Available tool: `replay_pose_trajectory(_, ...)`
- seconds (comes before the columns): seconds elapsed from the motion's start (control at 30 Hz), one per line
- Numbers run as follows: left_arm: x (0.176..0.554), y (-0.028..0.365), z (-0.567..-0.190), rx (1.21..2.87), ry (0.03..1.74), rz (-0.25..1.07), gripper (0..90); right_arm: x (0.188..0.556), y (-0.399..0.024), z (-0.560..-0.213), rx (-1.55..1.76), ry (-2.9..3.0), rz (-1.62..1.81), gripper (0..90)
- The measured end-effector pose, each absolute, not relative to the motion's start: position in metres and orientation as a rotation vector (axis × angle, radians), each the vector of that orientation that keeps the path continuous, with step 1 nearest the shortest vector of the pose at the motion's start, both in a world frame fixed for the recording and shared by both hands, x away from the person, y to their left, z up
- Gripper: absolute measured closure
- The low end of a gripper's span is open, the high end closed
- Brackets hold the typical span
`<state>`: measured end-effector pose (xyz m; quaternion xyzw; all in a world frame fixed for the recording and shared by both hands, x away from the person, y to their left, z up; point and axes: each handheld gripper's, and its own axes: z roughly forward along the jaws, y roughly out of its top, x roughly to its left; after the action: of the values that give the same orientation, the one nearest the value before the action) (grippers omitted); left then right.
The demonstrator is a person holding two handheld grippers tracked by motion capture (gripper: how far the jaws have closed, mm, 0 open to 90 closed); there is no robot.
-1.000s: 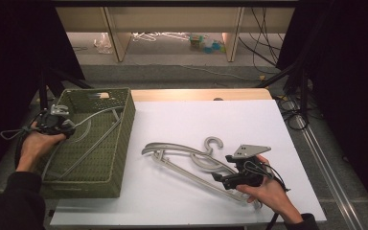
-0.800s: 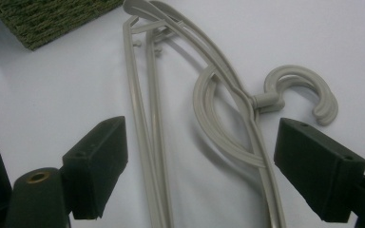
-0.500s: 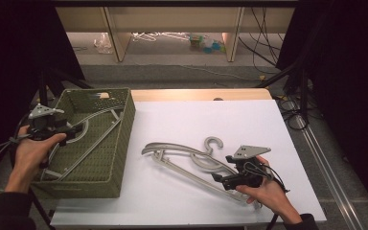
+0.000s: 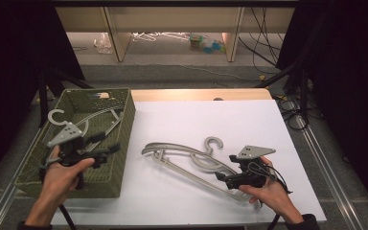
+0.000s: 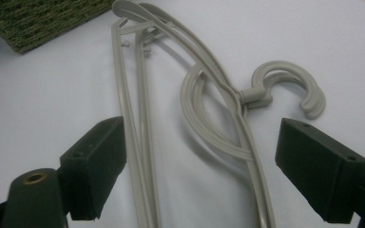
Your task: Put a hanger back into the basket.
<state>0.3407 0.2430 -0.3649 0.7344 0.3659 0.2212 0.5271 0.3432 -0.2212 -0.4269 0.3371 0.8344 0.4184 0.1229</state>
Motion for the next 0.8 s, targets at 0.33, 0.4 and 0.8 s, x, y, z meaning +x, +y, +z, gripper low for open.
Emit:
replay_pose_trajectory(0.33,0.314,0.193,-0.386,1.758,0.826,0.471,22.0,0.341,-0.224,-0.428,0.984,2.424,1.228,18.2)
replay_pose_trajectory(0.4,0.308,0.186,-0.391,1.740,0.825,0.477,22.1,0.340,-0.224,-0.430,1.014,2.433,1.211,18.2)
replay_pose_trajectory(0.8,0.281,0.166,-0.417,1.725,0.737,0.516,21.4,0.342,-0.223,-0.433,1.003,2.438,1.207,17.7)
